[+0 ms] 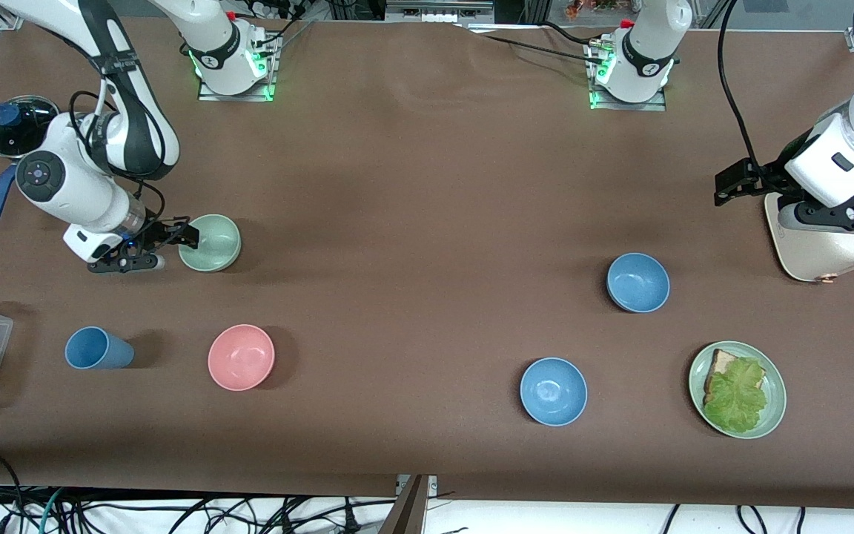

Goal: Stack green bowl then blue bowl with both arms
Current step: 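Reach the right gripper to the light green bowl and grasp its rim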

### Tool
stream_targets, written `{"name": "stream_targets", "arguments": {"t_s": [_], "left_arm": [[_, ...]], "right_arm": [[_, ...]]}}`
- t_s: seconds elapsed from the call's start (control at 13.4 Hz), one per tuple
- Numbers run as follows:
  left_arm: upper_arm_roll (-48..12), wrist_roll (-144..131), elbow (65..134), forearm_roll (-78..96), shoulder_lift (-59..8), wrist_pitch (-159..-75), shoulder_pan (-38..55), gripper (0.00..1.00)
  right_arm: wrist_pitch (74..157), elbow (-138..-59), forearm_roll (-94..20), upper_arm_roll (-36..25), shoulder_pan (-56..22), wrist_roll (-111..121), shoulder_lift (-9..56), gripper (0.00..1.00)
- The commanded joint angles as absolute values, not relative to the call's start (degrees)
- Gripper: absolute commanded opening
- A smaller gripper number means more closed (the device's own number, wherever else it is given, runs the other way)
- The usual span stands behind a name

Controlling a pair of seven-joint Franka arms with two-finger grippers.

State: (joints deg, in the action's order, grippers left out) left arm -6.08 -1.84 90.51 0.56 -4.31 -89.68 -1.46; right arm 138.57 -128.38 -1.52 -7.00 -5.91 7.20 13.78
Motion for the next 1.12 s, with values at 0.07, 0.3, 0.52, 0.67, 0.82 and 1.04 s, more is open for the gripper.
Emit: {"name": "stream_targets", "arguments": {"t_s": [0.07, 0.3, 0.52, 0.67, 0.82, 1.04], "left_arm": [[-6.2, -1.9, 88.5, 1.6, -5.2, -88.2, -1.8, 1.0], [-6.2, -2.0, 88.5, 1.5, -5.2, -88.2, -1.7, 1.0], [-6.2, -2.1, 88.5, 1.5, -5.2, -88.2, -1.5, 1.0], [-6.3, -2.2, 88.5, 1.5, -5.2, -88.2, -1.3, 1.0], [-6.3, -2.1, 88.5, 1.5, -5.2, -88.2, -1.3, 1.0], [-6.3, -2.1, 88.5, 1.5, -5.2, -88.2, -1.2, 1.0]], "right_arm": [[142.8, -129.1, -2.9, -6.8, -5.0, 8.4, 16.6, 0.91], [143.8, -129.2, -3.5, -6.8, -5.1, 8.4, 18.2, 0.65], [143.7, -129.1, -4.0, -6.8, -5.1, 8.4, 18.2, 0.18], [143.4, -129.0, -4.0, -6.7, -5.1, 8.3, 18.0, 0.0], [143.1, -128.7, -4.0, -6.6, -5.1, 8.2, 17.6, 0.0], [136.2, -123.0, -4.0, -4.6, -5.4, 8.0, 16.0, 0.0]]}}
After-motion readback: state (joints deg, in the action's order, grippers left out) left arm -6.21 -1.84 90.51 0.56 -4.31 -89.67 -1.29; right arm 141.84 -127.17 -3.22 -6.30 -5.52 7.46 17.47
